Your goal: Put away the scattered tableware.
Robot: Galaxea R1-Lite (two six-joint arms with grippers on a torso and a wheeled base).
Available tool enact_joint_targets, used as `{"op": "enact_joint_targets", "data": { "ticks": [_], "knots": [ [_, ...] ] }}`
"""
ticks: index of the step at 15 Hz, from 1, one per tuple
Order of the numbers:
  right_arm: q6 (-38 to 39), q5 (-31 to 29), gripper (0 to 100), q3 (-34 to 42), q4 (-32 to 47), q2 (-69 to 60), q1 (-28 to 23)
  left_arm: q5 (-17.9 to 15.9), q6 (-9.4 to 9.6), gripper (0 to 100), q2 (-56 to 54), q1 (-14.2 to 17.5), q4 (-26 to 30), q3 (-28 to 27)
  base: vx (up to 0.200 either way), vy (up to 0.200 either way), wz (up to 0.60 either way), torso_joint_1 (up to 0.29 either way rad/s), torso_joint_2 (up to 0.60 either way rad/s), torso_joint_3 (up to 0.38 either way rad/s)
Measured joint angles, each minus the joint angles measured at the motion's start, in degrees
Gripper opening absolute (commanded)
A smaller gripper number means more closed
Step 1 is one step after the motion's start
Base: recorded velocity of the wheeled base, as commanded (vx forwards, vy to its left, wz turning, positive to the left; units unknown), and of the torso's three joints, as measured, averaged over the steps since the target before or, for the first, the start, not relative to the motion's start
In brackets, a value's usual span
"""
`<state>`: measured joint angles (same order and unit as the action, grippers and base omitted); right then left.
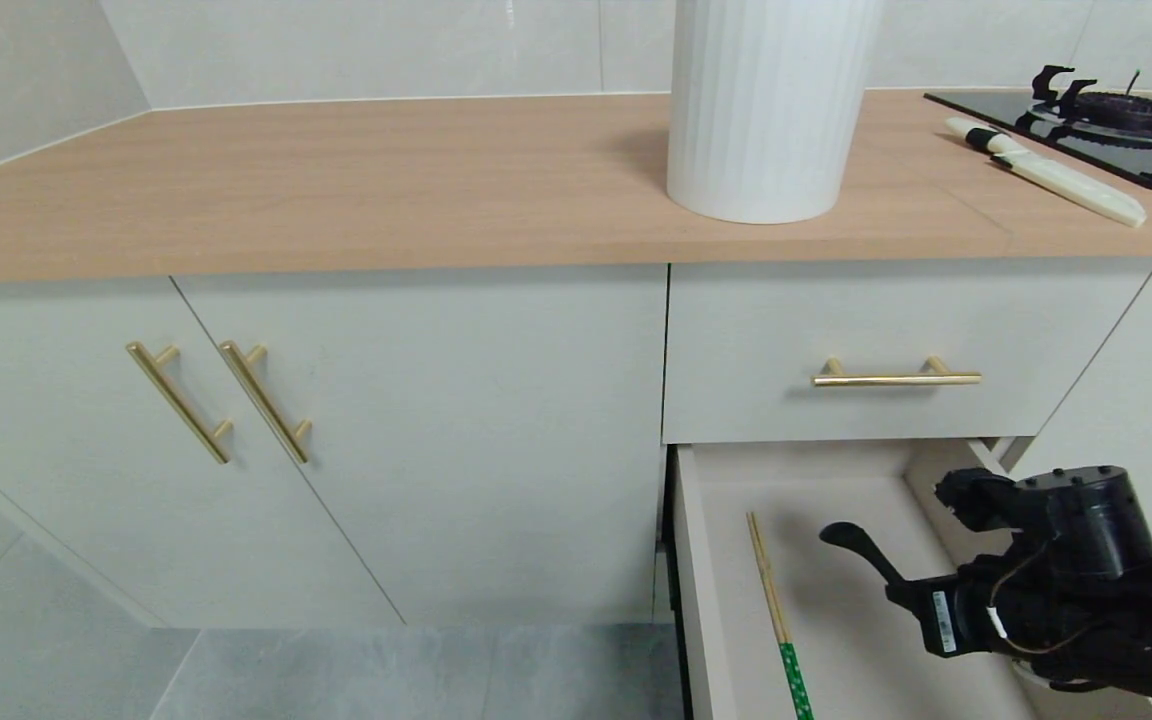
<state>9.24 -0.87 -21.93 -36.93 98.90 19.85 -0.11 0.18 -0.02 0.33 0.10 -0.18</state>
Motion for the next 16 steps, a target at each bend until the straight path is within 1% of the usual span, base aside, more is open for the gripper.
{"op": "enact_joint_targets", "data": {
  "ticks": [2, 6, 9, 16],
  "knots": [
    [1.7, -0.5, 0, 0.4, -5.9, 5.3, -0.1, 0.0, 0.00, 100, 0.0, 0.0, 0.0, 0.0, 0.000, 0.000, 0.00, 0.000, 0.00, 0.000],
    [2.1, -1.3, 0, 0.3, -8.4, 12.4, -1.0, 0.0, 0.00, 100, 0.0, 0.0, 0.0, 0.0, 0.000, 0.000, 0.00, 0.000, 0.00, 0.000],
    [2.3, -4.1, 0, 0.4, -14.1, 16.8, -1.6, 0.0, 0.00, 100, 0.0, 0.0, 0.0, 0.0, 0.000, 0.000, 0.00, 0.000, 0.00, 0.000],
    [4.7, -5.4, 0, 0.2, -18.1, 20.9, -1.8, 0.0, -0.02, 100, 0.0, 0.0, 0.0, 0.0, 0.000, 0.000, 0.00, 0.000, 0.00, 0.000]
  ]
}}
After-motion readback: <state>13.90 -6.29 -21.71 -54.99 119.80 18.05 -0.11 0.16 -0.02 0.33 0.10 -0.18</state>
